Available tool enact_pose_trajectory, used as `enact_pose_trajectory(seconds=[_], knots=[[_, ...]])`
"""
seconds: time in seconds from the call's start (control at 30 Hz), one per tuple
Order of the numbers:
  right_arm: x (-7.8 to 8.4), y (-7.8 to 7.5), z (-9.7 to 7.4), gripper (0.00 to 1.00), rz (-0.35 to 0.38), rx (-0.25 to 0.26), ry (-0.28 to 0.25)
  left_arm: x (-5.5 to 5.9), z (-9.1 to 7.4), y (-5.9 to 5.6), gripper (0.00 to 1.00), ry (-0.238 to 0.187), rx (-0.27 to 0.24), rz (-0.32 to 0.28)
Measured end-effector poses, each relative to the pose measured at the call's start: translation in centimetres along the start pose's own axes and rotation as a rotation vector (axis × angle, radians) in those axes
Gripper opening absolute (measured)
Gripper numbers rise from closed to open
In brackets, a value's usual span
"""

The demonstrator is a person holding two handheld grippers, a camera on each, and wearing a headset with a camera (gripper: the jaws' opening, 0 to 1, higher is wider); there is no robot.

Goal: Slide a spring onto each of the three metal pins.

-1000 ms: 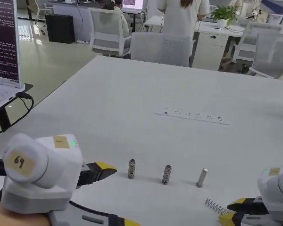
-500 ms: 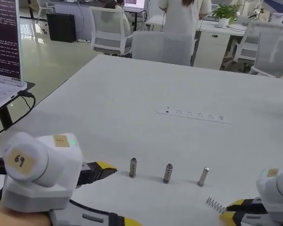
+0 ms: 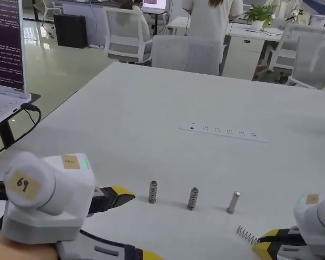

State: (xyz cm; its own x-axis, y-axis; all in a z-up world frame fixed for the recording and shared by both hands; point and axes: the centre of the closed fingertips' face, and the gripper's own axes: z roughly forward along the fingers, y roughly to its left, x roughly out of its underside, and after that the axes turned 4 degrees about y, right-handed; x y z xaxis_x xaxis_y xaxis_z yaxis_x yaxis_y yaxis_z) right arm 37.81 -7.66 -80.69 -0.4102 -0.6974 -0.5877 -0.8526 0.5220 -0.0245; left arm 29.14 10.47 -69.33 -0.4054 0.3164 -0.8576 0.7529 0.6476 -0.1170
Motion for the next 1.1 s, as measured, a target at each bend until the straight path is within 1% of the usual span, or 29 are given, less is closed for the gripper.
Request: enact_pose_trajectory(seconds=[0.17, 0.23, 0.3, 0.37, 0.4, 0.47, 0.53, 0.57, 0.6, 0.63, 0.77, 0.87, 0.9, 1.0, 1.03, 1.1], knots=[[-0.4, 0.7, -0.5, 0.08, -0.019, -0.014, 0.002, -0.1, 0.0, -0.2, 0.76, -0.004, 0.008, 0.004], [-0.8, 1.3, -0.8, 0.08, -0.04, -0.028, 0.0, -0.1, 0.0, -0.2, 0.76, -0.006, 0.011, 0.006], [-1.6, 2.2, -1.4, 0.08, -0.048, -0.057, -0.017, -0.1, 0.0, -0.3, 0.75, -0.008, 0.015, 0.011], [-2.4, 2.7, -2.1, 0.08, -0.062, -0.068, -0.035, -0.1, 0.0, -0.4, 0.74, -0.009, 0.02, 0.015], [-2.9, 3.3, -2.6, 0.08, -0.07, -0.087, -0.044, -0.2, 0.0, -0.4, 0.74, -0.011, 0.021, 0.015], [-3.7, 3.7, -3.2, 0.08, -0.089, -0.097, -0.057, -0.3, 0.0, -0.5, 0.73, -0.013, 0.025, 0.019], [-4.6, 4.5, -3.9, 0.08, -0.109, -0.128, -0.069, -0.4, 0.1, -0.6, 0.73, -0.017, 0.031, 0.024], [-5.0, 4.8, -4.2, 0.08, -0.12, -0.134, -0.073, -0.4, 0.1, -0.7, 0.73, -0.017, 0.035, 0.027], [-5.5, 5.3, -4.6, 0.08, -0.146, -0.15, -0.077, -0.5, 0.1, -0.8, 0.73, -0.017, 0.04, 0.029], [-5.8, 5.6, -4.8, 0.08, -0.153, -0.157, -0.08, -0.5, 0.1, -0.9, 0.72, -0.017, 0.044, 0.033], [-7.3, 7.2, -5.8, 0.08, -0.229, -0.191, -0.085, -0.6, 0.2, -1.3, 0.7, -0.014, 0.063, 0.051], [-8.2, 8.8, -6.6, 0.08, -0.275, -0.243, -0.092, -1.0, 0.3, -1.7, 0.68, -0.021, 0.083, 0.063], [-8.6, 9.3, -6.8, 0.08, -0.296, -0.252, -0.095, -1.0, 0.3, -1.8, 0.68, -0.019, 0.089, 0.071], [-9.0, 10.4, -7.2, 0.08, -0.344, -0.284, -0.088, -1.0, 0.4, -2.1, 0.67, -0.015, 0.108, 0.091], [-9.2, 10.6, -7.3, 0.08, -0.357, -0.284, -0.084, -1.1, 0.4, -2.2, 0.65, -0.013, 0.113, 0.102], [-9.4, 11.3, -7.5, 0.08, -0.385, -0.303, -0.076, -1.2, 0.4, -2.6, 0.62, -0.013, 0.131, 0.13]])
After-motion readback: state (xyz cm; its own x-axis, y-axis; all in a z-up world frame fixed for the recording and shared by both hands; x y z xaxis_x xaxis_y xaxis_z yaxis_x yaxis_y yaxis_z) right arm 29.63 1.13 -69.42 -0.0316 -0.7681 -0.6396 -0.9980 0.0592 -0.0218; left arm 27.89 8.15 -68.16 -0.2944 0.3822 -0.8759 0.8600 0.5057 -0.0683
